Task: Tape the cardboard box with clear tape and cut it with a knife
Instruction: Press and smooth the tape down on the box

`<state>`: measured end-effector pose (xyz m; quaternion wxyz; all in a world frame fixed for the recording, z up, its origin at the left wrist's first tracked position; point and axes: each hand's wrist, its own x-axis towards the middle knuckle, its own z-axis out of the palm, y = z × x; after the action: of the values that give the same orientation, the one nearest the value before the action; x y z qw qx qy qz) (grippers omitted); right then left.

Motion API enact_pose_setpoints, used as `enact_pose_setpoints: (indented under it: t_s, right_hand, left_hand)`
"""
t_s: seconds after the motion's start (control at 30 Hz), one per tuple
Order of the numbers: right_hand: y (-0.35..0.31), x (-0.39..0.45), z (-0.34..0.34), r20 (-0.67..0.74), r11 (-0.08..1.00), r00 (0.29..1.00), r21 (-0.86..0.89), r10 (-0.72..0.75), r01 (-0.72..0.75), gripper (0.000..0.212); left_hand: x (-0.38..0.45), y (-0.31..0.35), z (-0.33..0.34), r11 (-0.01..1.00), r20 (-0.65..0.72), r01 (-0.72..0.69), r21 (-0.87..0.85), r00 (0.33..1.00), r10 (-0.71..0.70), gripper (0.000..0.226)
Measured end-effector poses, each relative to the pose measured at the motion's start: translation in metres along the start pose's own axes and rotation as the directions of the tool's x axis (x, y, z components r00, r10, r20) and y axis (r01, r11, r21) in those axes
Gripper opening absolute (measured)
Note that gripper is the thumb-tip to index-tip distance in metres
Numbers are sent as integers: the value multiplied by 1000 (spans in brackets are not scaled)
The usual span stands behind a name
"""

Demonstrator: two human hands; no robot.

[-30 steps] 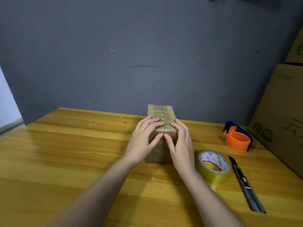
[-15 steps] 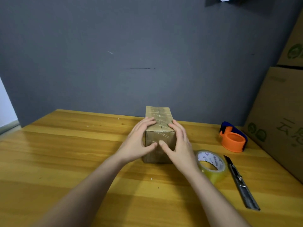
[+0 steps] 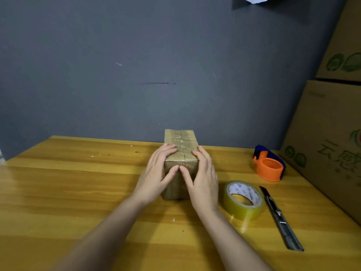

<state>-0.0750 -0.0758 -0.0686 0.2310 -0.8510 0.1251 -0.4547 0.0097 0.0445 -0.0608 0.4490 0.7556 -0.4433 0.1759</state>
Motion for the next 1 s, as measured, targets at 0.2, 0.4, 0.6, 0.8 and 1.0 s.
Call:
enact_pose_setpoints:
  t_s: [0.2,0.4,0.6,0.8,1.0]
  right_hand:
    - [10,3,-20,225,996,971,53,-79,69,69]
    - [15,15,-46,496,992,865,-50,-73,112,101]
    - [5,7,-43,463,946,872,184,158,-268,92]
    - [1,-7,-26,433,949,859,26,273,-315,67]
    - [-4,-9,-18,386,957,877,-72,285,-279,69]
  left_hand:
    - [0,-4,-11,993,157,-37,116,987,19,72]
    - [6,-5,-28,928,325,-151,340,945,35,106]
    - [4,6,-25,892,266,-156,424,963,42,103]
    - [12,7,-21,964,261,212,159,933,-248,97]
    - [18,4,-18,951,304,300,77,901,-308,101]
